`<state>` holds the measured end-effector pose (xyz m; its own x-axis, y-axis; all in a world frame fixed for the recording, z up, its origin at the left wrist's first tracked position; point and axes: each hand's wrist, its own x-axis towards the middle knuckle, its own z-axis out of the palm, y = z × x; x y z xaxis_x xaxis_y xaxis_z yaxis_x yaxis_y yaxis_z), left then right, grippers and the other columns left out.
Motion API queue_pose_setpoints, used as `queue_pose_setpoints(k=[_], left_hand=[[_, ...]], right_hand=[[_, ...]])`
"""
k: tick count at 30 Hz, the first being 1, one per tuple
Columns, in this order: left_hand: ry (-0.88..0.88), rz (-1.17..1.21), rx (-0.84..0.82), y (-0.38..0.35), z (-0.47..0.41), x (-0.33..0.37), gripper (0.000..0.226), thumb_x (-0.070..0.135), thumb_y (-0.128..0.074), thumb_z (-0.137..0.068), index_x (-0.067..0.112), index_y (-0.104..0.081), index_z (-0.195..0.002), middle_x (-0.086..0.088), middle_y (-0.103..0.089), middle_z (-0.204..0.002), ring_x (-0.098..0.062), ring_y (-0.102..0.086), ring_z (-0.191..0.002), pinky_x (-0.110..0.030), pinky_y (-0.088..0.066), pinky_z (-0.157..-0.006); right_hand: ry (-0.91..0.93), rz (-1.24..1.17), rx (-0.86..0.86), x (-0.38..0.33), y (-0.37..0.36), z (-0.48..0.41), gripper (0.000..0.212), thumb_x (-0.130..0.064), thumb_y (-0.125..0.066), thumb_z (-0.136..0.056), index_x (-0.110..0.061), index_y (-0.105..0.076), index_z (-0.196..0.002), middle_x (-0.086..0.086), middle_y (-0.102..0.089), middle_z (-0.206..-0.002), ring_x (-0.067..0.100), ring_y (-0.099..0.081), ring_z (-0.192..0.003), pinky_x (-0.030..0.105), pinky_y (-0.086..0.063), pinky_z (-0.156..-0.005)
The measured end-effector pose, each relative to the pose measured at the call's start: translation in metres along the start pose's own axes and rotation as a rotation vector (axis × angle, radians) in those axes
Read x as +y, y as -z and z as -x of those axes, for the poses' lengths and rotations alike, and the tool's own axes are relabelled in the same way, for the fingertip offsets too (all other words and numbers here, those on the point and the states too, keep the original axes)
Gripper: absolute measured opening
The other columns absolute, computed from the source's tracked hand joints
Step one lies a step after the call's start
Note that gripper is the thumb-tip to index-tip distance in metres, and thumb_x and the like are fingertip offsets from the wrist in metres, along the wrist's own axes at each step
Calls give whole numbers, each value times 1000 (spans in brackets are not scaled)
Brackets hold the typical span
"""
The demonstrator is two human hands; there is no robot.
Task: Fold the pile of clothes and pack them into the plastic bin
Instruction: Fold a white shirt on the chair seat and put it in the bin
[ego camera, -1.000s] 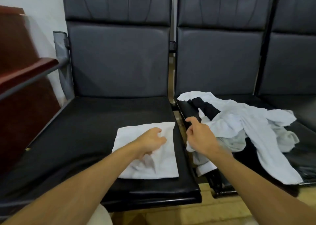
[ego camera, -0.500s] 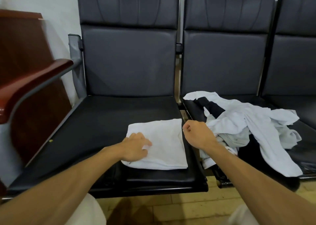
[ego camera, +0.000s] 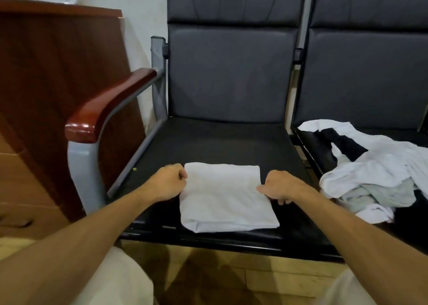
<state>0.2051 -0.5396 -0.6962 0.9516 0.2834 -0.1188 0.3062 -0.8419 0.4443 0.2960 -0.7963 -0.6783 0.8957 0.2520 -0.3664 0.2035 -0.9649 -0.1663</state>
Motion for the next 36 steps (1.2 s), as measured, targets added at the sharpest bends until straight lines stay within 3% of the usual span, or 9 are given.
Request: queue_pose_setpoints(k=[7, 10, 13, 18, 22, 26, 30, 33, 36], left_hand=[[190, -209, -224, -9, -14, -6, 77, 78, -39, -82, 11, -59, -113, -12, -54, -124, -33, -50, -119, -46, -41, -101], [103, -92, -249, -13, -12, 6, 39, 60, -55, -86, 22, -48, -82, -5, -54, -105, -24, -54, -101, -33, -46, -82], [86, 199, -179, -13, -8, 13, 20, 33, -54, -94, 17, -49, -104, 1, -50, -104, -12, -49, -85, -22, -37, -60], [29, 430, -67, -4, 5, 25, 46, 21, -41, -100, 5, -24, -140, -4, -49, -119, -15, -49, -96, -26, -41, -71], [-4, 621, -21, 16, 22, 26, 32, 12, -43, -97, 14, -29, -126, -4, -47, -111, -13, -51, -91, -31, -51, -77], [-72, 769, 132, 54, 48, 17, 60, 3, -44, -96, 30, -21, -145, 2, -46, -114, -15, -54, -95, -24, -47, -68], [-122, 731, 273, 108, 90, -17, 47, -1, -37, -96, 30, -54, -128, 1, -45, -133, -18, -51, -109, -21, -47, -76], [-36, 661, 313, 142, 127, -59, 44, 7, -38, -100, 30, -49, -136, 6, -39, -129, -11, -47, -104, -17, -44, -72], [24, 538, 292, 161, 169, -107, 46, 15, -42, -101, 34, -37, -143, 10, -36, -127, -12, -42, -111, -24, -42, -84]], right_hand=[[-36, -18, -205, -18, 0, -9, 44, -57, -51, -91, -13, -50, -96, -1, -51, -82, 14, -50, -63, 22, -38, -50], [32, 82, -192, -28, -6, -12, 40, -49, -51, -95, -13, -49, -78, 0, -48, -76, 14, -48, -65, 22, -36, -53], [26, -37, -178, -33, -11, -12, 30, -35, -51, -95, -13, -49, -75, 1, -51, -80, 18, -51, -76, 24, -38, -60], [61, -443, -72, -32, -9, 2, 41, -34, -44, -100, -10, -42, -133, 6, -54, -125, 22, -56, -106, 33, -49, -83], [151, -604, 47, -38, -8, 20, 13, -28, -43, -102, -16, -48, -106, 7, -54, -117, 19, -53, -96, 32, -47, -81], [272, -769, 76, -69, 10, 51, 26, -24, -47, -100, -13, -54, -123, 5, -60, -118, 18, -59, -99, 28, -49, -77], [472, -806, 84, -130, 35, 85, 34, -15, -58, -94, -19, -52, -127, 0, -62, -115, 13, -61, -95, 25, -49, -70], [644, -713, 76, -189, 40, 108, 46, -10, -57, -94, -24, -47, -136, -5, -59, -122, 5, -57, -94, 18, -43, -68], [764, -573, 62, -247, 27, 125, 59, -8, -51, -97, -24, -31, -150, -4, -44, -145, 13, -50, -120, 21, -41, -88]])
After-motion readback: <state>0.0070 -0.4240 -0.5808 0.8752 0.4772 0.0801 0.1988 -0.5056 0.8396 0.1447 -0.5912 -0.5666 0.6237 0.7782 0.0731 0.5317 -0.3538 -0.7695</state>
